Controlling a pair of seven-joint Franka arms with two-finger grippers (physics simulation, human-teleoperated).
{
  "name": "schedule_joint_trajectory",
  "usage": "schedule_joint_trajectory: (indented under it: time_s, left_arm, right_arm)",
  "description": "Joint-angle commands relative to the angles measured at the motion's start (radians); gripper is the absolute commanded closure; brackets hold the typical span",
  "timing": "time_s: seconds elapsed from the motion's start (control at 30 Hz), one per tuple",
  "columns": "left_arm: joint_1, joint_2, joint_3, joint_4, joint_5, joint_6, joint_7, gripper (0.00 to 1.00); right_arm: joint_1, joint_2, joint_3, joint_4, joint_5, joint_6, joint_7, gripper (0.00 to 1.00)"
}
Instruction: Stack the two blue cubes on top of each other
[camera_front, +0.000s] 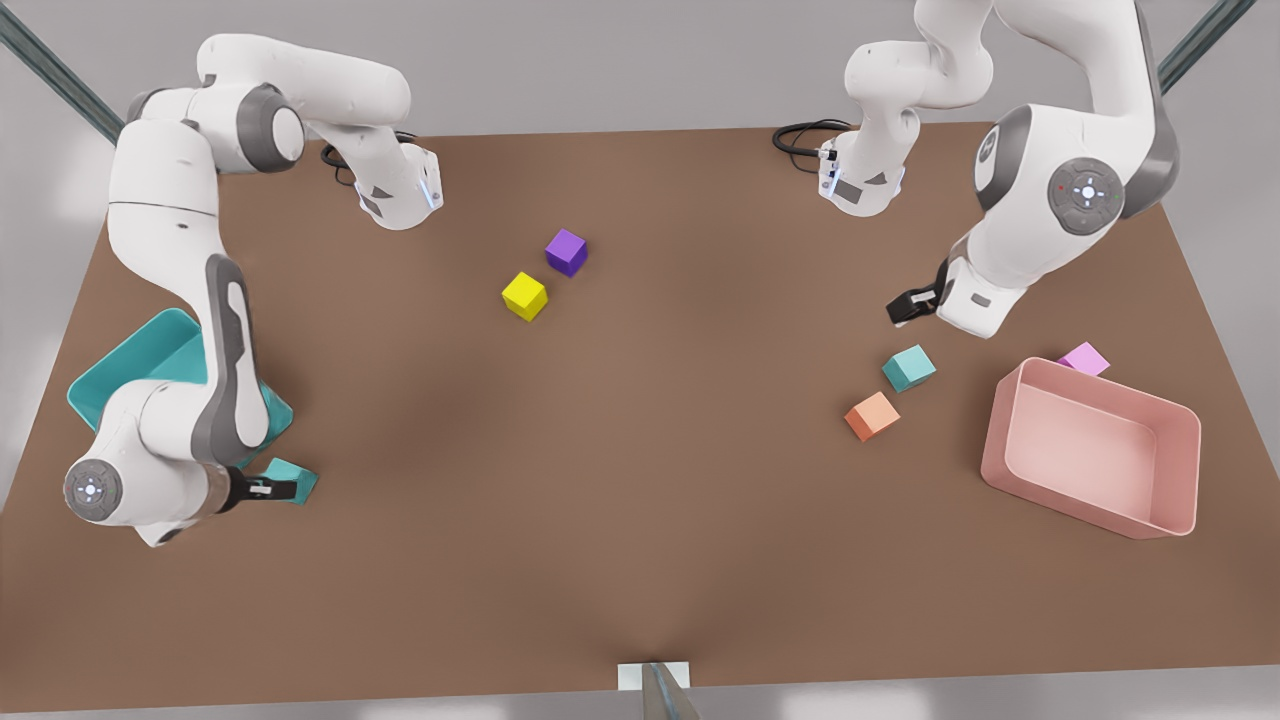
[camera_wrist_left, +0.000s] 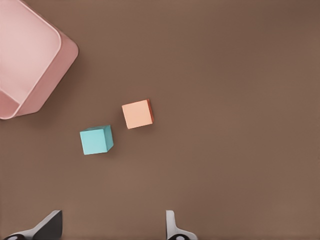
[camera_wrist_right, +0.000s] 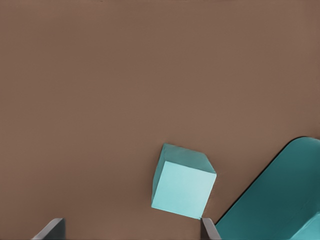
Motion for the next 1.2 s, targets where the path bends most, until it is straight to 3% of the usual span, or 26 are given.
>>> schedule_joint_trajectory:
  time_s: [0.0,0.6,1.17]
  left_arm:
    - [0.065,-0.001,-0.012,-0.002,0.001,0.010,0.001,0.00]
    - [0.065,0.005,-0.012,-0.005,0.001,0.010,0.001,0.00]
    - [0.070,0.002,-0.012,-0.003,0.001,0.006,0.001,0.00]
  right_arm:
    - [-0.022,0.017,0.000,0.000,0.024,0.142,0.041,0.00]
    - [-0.045,0.035,-0.004,-0.112,0.010,0.129,0.132,0.00]
    - [-0.052,0.086,-0.004,-0.112,0.012,0.133,0.144,0.00]
